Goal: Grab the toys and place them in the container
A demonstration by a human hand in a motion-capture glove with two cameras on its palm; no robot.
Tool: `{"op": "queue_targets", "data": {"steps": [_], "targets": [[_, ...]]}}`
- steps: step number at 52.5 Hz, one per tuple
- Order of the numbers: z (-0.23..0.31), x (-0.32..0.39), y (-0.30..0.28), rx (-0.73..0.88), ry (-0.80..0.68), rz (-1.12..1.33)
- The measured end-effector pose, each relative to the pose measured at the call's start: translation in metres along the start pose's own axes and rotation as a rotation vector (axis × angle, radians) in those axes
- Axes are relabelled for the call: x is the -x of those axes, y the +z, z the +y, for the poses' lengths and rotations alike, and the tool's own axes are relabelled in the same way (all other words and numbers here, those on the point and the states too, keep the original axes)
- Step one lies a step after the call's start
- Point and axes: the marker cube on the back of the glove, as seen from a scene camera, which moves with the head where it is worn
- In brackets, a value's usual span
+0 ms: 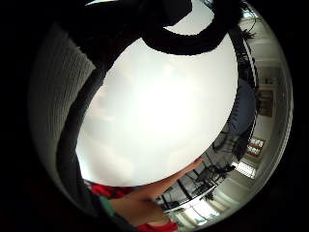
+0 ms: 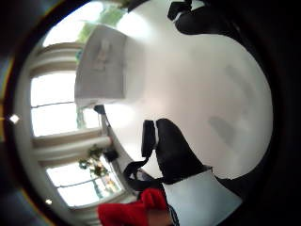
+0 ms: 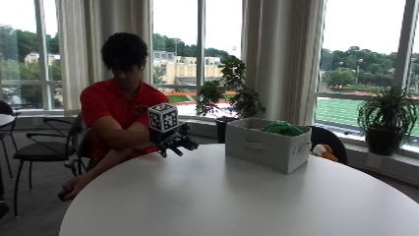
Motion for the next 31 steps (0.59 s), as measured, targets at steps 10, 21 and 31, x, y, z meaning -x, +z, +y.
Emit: {"op": "queue_targets", "data": {"steps": [10, 21, 31], "targets": [[0.003, 0.001, -0.002, -0.012, 0.000, -0.003], [0.004, 0.001, -0.003, -0.005, -0.004, -0.014], [0.008, 0.003, 0.000, 0.004, -0.004, -0.018]]}}
